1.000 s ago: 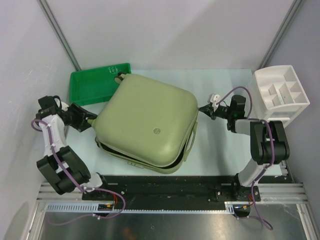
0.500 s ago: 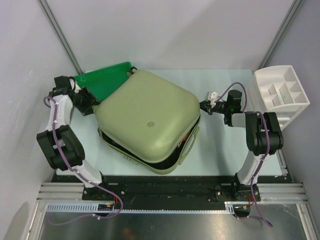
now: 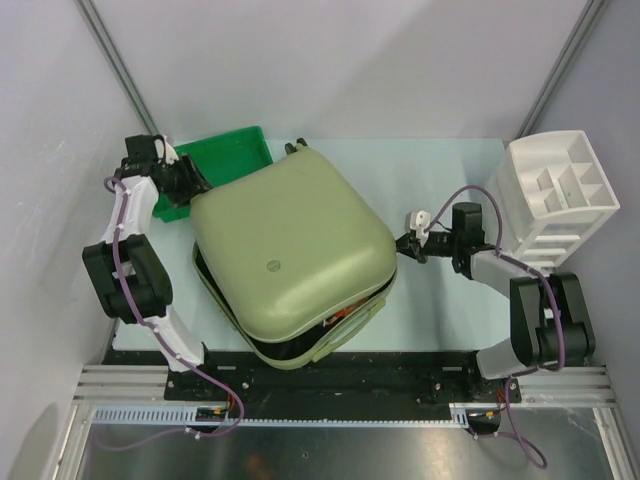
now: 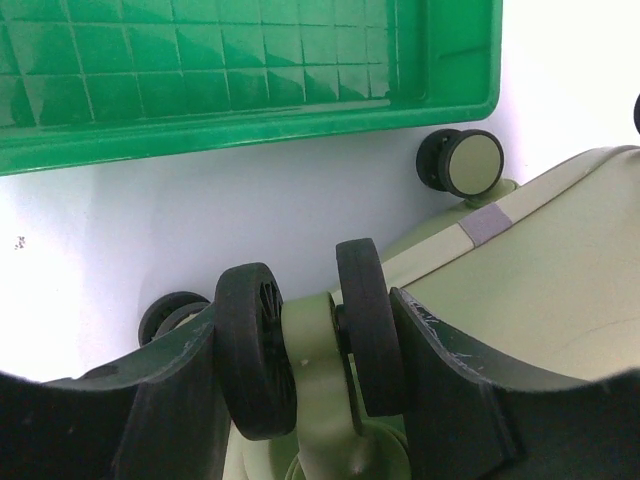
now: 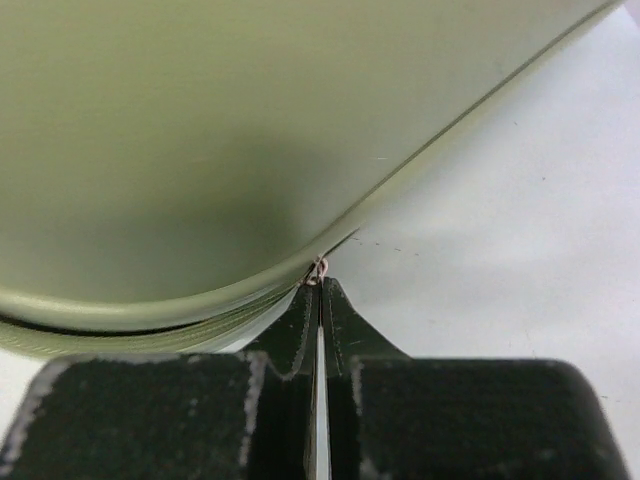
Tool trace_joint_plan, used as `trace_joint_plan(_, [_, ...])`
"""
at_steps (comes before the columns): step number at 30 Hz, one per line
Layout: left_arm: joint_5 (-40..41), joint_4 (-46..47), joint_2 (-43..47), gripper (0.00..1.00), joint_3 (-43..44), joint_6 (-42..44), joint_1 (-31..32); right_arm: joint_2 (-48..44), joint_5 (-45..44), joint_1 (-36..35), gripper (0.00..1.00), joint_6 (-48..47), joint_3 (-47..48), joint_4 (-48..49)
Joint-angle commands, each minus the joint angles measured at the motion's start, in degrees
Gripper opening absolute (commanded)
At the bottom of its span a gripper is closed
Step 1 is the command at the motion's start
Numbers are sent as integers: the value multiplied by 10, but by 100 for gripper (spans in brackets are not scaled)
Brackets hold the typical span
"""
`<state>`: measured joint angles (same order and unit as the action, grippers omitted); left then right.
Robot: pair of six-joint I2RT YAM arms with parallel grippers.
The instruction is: Open, take out, and arrange the luggage
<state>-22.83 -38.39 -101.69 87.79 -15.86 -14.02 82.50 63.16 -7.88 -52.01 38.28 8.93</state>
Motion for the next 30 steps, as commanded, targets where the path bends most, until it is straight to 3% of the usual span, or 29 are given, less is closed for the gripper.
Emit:
trace_joint_plan(1, [-86,-23,12,0,-28,76,51,72,-22,-12,0,150,38,188])
trace_joint_plan(6, [-82,-23,11,0,-26,89,57,141,-40,-16,0,228,79,293])
trace_joint_plan(13, [-73,-24,18,0,-35,89,59,167,-66,-31,0,307,100,374])
trace_joint_plan(15, [-72,-24,32,0,-52,85,56,165,-86,-26,9,326,114,370])
trace_joint_plan(16, [-76,-24,37,0,-59,80,52,160,-89,-22,22,327,120,349])
trace_joint_plan(17, [-82,-24,41,0,-74,69,47,141,-94,-14,45,319,129,321])
trace_joint_plan(18, [-94,-24,52,0,-82,60,32,130,-114,-9,53,313,140,256])
trace_joint_plan(20, [-103,-23,61,0,-105,36,10,84,-131,6,64,294,147,186])
trace_joint_plan(23, [-112,-24,86,0,-139,23,-36,10,-159,20,74,257,150,-3])
trace_joint_plan(25, [-114,-24,109,0,-157,25,-61,-24,-181,30,77,252,151,-70])
trace_joint_plan(26, [-121,-23,115,8,-173,28,-66,-43,-188,35,79,256,150,-132])
trace_joint_plan(27, [-124,-23,124,15,-181,30,-75,-73,-206,38,91,263,150,-157])
trace_joint_plan(29, [-130,-23,151,29,-204,35,-78,-109,-218,39,98,282,151,-224])
trace_joint_plan(30, [-132,-23,160,30,-213,39,-79,-146,-219,39,99,287,150,-247])
